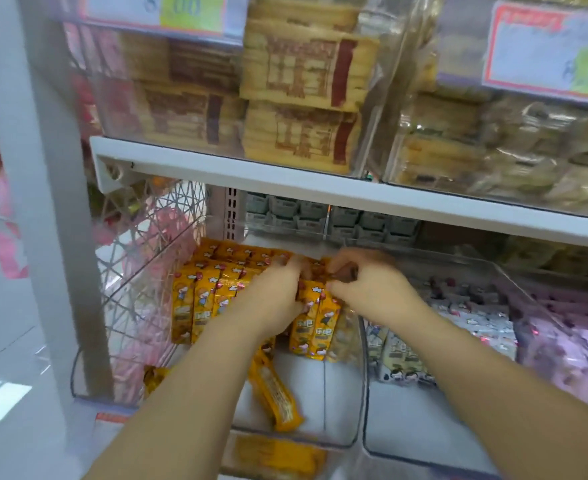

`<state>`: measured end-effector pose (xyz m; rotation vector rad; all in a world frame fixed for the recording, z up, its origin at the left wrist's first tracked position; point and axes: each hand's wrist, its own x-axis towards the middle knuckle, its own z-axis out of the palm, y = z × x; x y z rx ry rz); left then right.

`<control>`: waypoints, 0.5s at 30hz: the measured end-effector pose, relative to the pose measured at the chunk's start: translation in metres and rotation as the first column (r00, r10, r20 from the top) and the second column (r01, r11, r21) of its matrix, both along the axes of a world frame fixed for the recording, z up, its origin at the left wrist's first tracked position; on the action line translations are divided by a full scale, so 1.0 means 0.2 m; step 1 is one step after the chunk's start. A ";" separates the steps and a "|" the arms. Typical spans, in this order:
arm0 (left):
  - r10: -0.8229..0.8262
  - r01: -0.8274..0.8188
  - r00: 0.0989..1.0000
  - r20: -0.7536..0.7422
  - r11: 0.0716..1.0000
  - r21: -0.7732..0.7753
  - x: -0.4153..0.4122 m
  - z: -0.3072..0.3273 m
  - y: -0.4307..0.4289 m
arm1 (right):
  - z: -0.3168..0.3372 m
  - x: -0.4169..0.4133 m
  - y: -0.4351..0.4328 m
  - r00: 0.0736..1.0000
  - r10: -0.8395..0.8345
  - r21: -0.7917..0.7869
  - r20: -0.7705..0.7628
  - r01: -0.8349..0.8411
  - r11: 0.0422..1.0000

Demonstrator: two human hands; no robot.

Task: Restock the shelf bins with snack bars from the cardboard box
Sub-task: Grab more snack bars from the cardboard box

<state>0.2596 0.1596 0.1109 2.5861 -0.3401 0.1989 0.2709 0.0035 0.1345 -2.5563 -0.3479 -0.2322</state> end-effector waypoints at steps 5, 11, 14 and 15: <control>-0.028 0.025 0.998 -0.052 0.998 -0.051 -0.01 -0.03 0.02 | -0.03 -0.09 -0.04 0.998 0.050 0.200 0.031 -0.055 0.978; -0.082 0.091 0.975 -0.206 0.995 0.036 -0.07 -0.04 0.09 | -0.01 -0.19 -0.06 0.995 0.095 0.179 0.016 -0.096 0.979; -0.111 0.109 0.968 -0.226 0.994 -0.018 -0.11 -0.04 0.13 | 0.02 -0.24 -0.03 0.997 0.041 0.047 0.072 -0.044 0.998; -0.116 0.108 0.970 -0.214 0.993 -0.051 -0.12 -0.03 0.16 | 0.03 -0.26 -0.01 0.990 0.011 -0.042 0.137 -0.006 0.999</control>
